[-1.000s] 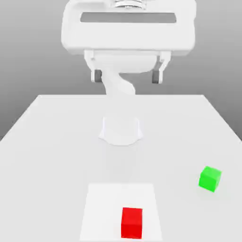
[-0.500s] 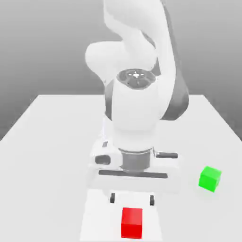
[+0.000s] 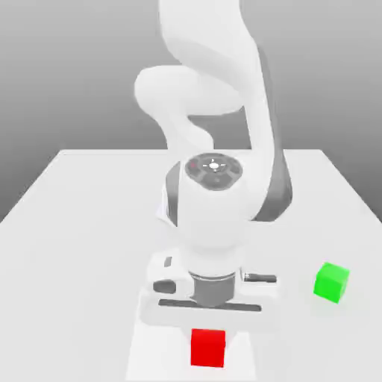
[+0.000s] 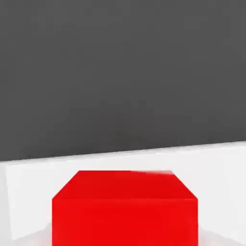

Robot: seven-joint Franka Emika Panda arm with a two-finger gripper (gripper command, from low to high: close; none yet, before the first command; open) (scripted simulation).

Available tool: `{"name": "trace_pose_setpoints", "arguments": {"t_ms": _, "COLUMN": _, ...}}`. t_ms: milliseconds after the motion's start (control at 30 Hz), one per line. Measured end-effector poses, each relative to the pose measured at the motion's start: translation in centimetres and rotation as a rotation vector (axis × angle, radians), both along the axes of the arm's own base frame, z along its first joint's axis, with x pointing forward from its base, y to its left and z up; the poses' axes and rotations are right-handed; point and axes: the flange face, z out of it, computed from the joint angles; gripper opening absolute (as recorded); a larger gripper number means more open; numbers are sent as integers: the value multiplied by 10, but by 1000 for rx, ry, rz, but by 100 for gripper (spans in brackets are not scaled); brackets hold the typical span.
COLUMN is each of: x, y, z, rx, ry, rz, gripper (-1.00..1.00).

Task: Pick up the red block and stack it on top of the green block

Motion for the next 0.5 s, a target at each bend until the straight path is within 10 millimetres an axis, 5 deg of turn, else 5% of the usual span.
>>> {"name": "trace_pose_setpoints", "arguments": {"t_ms": 167, "x": -47, "y": 116, "z": 26, "rx": 25, "ry": -3, "rz": 411, "gripper": -100}}
{"name": "trace_pose_setpoints", "arguments": {"t_ms": 233, "x": -84, "y": 174, "z": 33, "rx": 26, "ry": -3, "rz": 634, "gripper": -100}}
{"name": "trace_pose_setpoints", "arguments": {"t_ms": 333, "x": -146, "y": 235, "z": 41, "rx": 17, "ry": -2, "rz": 939, "gripper": -100}}
{"name": "trace_pose_setpoints", "arguments": {"t_ms": 400, "x": -174, "y": 251, "z": 41, "rx": 5, "ry": -1, "rz": 1075, "gripper": -100}}
{"name": "trace_pose_setpoints", "arguments": {"t_ms": 500, "x": -177, "y": 252, "z": 20, "rx": -3, "ry": -2, "rz": 1106, "gripper": -100}}
